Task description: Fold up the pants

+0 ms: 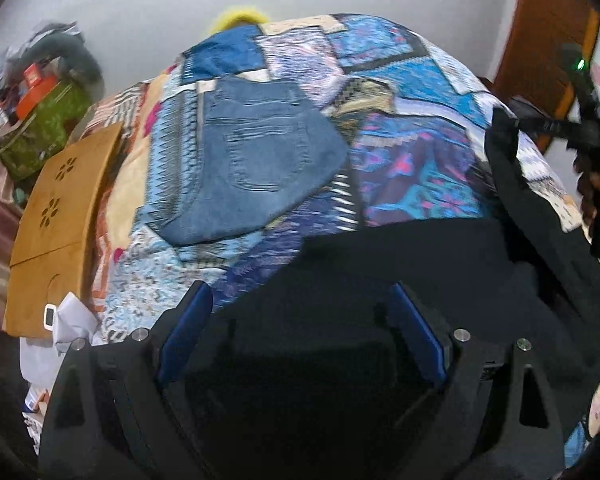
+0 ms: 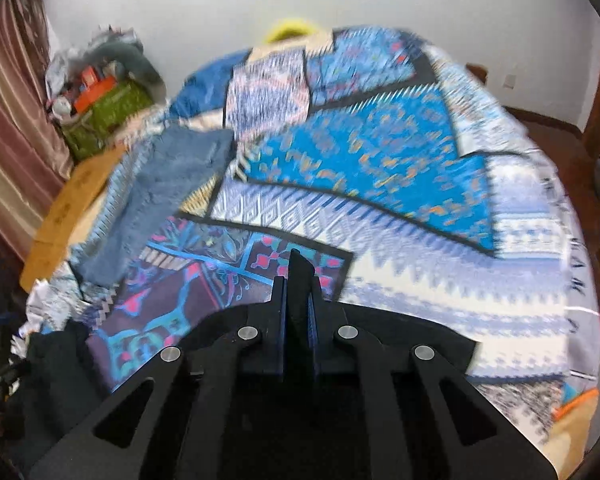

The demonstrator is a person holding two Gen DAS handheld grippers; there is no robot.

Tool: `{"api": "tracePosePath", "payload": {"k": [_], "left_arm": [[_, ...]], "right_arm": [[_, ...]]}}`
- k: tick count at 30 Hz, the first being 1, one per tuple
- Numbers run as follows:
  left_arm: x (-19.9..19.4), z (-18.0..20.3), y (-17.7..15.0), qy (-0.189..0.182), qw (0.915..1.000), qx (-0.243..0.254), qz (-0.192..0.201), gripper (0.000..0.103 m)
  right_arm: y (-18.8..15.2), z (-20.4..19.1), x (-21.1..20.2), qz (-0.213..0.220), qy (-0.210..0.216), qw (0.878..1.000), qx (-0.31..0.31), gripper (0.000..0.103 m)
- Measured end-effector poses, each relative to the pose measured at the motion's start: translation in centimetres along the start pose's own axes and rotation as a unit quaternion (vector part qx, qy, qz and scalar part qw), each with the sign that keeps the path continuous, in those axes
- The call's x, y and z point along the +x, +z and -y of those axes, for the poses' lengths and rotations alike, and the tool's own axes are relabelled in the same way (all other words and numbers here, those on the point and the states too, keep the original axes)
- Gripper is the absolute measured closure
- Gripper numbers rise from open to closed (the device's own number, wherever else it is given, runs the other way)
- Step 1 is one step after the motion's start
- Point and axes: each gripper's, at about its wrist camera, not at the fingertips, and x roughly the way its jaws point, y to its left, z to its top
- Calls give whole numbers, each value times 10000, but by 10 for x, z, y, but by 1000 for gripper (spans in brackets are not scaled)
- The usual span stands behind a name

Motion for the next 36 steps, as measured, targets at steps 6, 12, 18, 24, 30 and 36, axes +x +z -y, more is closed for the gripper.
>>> {"api": "tracePosePath", "payload": {"k": [6,12,18,24,30,36], "left_arm": [[-19,53,0,-190,9993,336,-25,12],[-36,105,-6,-544,9961,683,-122,12],[-39,150,-19,-479,9929,1064,-235,12],[-35,169,-33,-538,9912,1136,-420,12],[-26,174,-43,-557,9913,1040,-581,12],[-26,175,-48,-534,9925,978,-506,12]], "right_arm": [[6,26,-96,813,-90,9966,121,95],[-4,43,-183,1471,-117,9890,128,95],[-49,53,-211,1426,-386,9890,-19,95],[-110,82,-199,892,-572,9940,285,95],[-170,102,-170,269,-730,9954,553,95],[-208,104,-151,-7,-844,9937,736,94]]}}
